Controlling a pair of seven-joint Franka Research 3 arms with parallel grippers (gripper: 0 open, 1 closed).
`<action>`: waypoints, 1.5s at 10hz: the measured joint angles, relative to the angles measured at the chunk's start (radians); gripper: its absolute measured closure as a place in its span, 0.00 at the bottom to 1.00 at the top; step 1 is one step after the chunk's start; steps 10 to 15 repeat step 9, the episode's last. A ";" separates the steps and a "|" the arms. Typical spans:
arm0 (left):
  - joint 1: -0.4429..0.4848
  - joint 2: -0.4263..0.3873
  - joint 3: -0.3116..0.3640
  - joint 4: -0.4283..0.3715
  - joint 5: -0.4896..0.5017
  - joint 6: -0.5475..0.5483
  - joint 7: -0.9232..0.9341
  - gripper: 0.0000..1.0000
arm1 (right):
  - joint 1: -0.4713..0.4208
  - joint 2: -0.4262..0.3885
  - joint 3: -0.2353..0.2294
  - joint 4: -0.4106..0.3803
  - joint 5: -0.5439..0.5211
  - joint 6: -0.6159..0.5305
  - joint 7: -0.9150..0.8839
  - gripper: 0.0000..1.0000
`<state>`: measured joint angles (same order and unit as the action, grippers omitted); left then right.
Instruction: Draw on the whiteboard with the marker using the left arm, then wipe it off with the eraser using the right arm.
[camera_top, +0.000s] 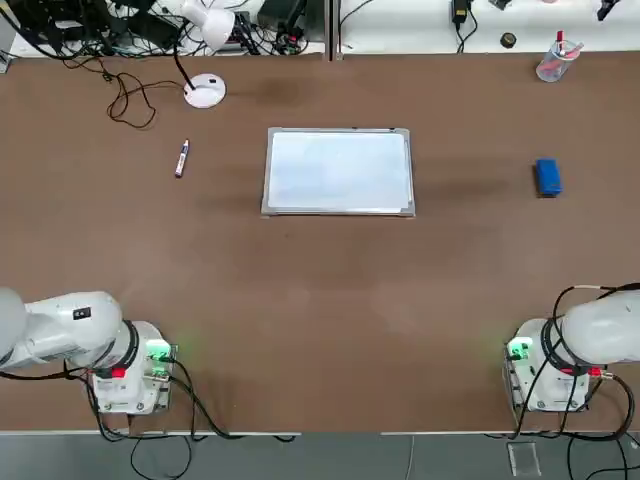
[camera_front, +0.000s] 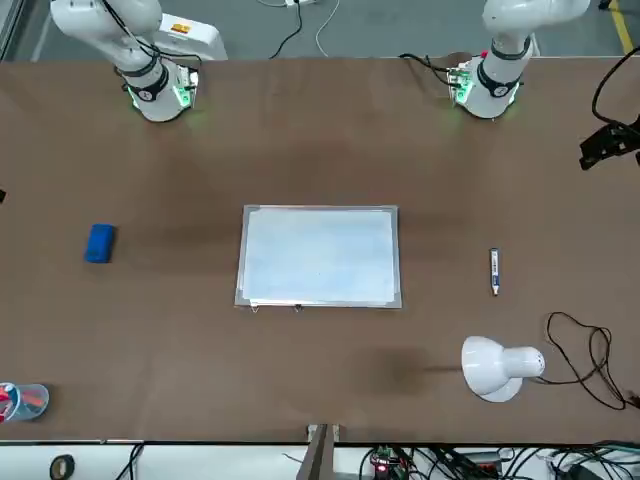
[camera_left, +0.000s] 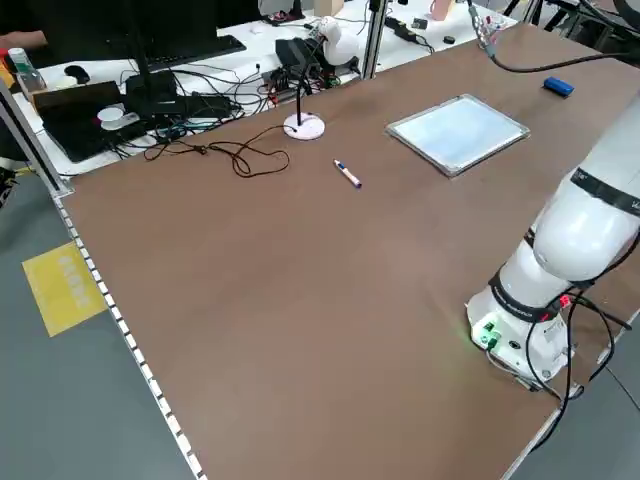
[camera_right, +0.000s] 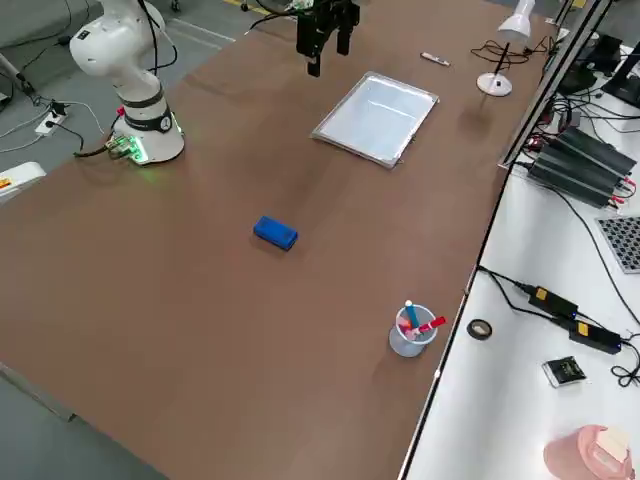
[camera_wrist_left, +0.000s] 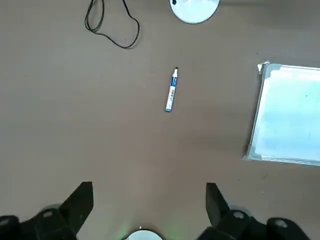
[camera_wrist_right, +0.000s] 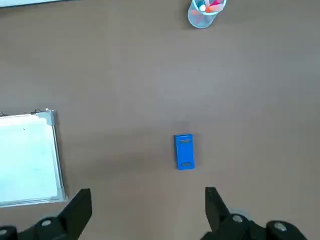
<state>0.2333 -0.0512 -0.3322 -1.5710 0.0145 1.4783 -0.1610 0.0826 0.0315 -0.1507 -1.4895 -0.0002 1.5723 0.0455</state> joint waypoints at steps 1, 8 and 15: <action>0.000 0.000 -0.005 0.000 0.000 0.000 0.004 0.00 | 0.000 0.000 0.000 0.000 0.000 0.000 0.000 0.00; 0.002 -0.001 -0.024 0.000 0.005 0.000 0.083 0.00 | 0.000 0.000 0.003 0.000 0.001 0.000 -0.001 0.00; 0.003 -0.001 -0.023 0.000 0.010 0.000 0.095 0.00 | 0.000 0.000 0.004 0.000 0.001 0.000 -0.001 0.00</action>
